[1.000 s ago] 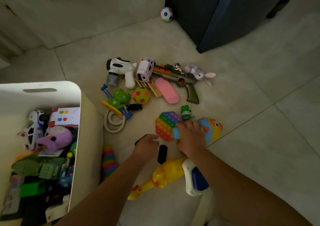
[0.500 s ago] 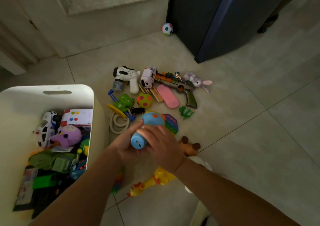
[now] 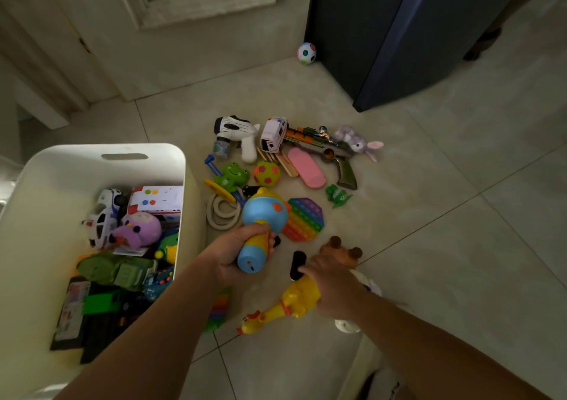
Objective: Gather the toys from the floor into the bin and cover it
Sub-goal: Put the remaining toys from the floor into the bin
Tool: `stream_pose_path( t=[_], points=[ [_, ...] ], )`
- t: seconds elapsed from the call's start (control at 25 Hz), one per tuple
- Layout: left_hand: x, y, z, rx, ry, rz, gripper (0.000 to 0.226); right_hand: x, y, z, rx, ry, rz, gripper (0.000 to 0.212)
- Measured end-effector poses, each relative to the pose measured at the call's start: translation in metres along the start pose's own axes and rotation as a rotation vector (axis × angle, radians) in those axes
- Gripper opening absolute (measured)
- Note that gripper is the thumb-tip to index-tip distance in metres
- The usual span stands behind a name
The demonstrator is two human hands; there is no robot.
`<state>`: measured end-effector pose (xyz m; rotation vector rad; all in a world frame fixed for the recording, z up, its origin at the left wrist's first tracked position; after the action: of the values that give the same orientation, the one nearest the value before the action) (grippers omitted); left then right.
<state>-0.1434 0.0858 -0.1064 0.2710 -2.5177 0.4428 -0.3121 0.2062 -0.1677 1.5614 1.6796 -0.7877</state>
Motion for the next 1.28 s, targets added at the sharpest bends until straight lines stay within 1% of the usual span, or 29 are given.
stream_pose_path(
  t=[0.04,0.12,0.16,0.24,0.28,0.36,0.4,0.44,0.48,0.56,0.6,0.68,0.76,0.84,0.92,1.0,1.04,1.12,1.16,1.2,1.24,1.28],
  points=[
    [-0.001,0.001,0.0,0.0,-0.003,0.01,0.017,0.008,0.01,0.0,-0.023,0.018,-0.02,0.074],
    [-0.003,0.002,-0.001,-0.005,0.006,0.022,0.02,0.019,0.027,0.005,-0.011,0.033,-0.104,0.074],
    [-0.002,0.003,-0.002,-0.009,0.013,0.024,0.022,0.02,0.03,0.007,0.021,0.019,-0.15,0.07],
    [0.0,0.004,-0.003,-0.008,0.038,0.025,0.028,0.015,0.028,0.012,0.068,-0.036,-0.195,0.054],
    [0.002,0.004,-0.005,-0.005,0.054,0.021,0.03,0.01,0.025,0.015,0.073,-0.047,-0.189,0.046],
    [0.007,0.001,-0.01,-0.015,0.083,0.037,0.027,-0.004,0.019,0.02,0.094,-0.063,-0.14,0.04],
    [0.01,-0.002,-0.014,-0.025,0.098,0.049,0.023,-0.013,0.014,0.023,0.125,-0.082,-0.099,0.041],
    [0.013,-0.006,-0.019,-0.032,0.119,0.053,0.02,-0.021,0.008,0.025,0.183,-0.115,0.0,0.042],
    [0.016,-0.011,-0.025,-0.02,0.153,0.048,0.02,-0.031,0.002,0.027,0.243,-0.172,0.171,0.043],
    [0.023,-0.024,-0.039,0.036,0.244,0.024,0.029,-0.051,-0.004,0.03,0.31,-0.272,0.524,0.033],
    [0.027,-0.031,-0.049,0.065,0.296,0.002,0.036,-0.063,-0.004,0.032,0.308,-0.306,0.6,0.028],
    [0.032,-0.047,-0.071,0.126,0.399,-0.04,0.048,-0.088,0.003,0.033,0.295,-0.368,0.654,0.025],
    [0.033,-0.063,-0.097,0.177,0.504,-0.08,0.06,-0.116,0.015,0.033,0.328,-0.457,0.703,0.026],
    [0.024,-0.08,-0.125,0.234,0.569,-0.113,0.063,-0.144,0.032,0.034,0.387,-0.525,0.806,0.033],
    [0.002,-0.099,-0.153,0.323,0.56,-0.111,0.06,-0.177,0.057,0.035,0.414,-0.609,0.976,0.045],
    [-0.029,-0.116,-0.178,0.404,0.496,-0.094,0.061,-0.214,0.086,0.03,0.395,-0.748,1.12,0.048],
    [-0.047,-0.123,-0.187,0.438,0.456,-0.098,0.062,-0.23,0.103,0.027,0.371,-0.811,1.16,0.049],
    [-0.085,-0.133,-0.205,0.493,0.348,-0.115,0.056,-0.254,0.141,0.023,0.302,-0.846,1.184,0.048],
    [-0.101,-0.136,-0.212,0.516,0.282,-0.117,0.046,-0.258,0.16,0.026,0.258,-0.812,1.162,0.049],
    [-0.115,-0.139,-0.217,0.539,0.213,-0.112,0.033,-0.257,0.179,0.032,0.217,-0.737,1.123,0.052],
    [-0.127,-0.141,-0.222,0.556,0.158,-0.108,0.024,-0.251,0.199,0.04,0.191,-0.628,1.073,0.057],
    [-0.137,-0.144,-0.227,0.575,0.12,-0.105,0.021,-0.241,0.219,0.051,0.175,-0.498,1.009,0.061]
  ],
)
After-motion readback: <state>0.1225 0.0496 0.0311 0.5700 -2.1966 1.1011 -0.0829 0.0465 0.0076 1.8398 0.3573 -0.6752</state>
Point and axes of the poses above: each hand's wrist, its own z-axis towards the middle knuckle, its own x-axis out of the palm, y = z × x, the point moved 3 cm from there along z, towards the middle knuckle, and after that the axes turned 14 degrees about -z, right-handed, at the moved point
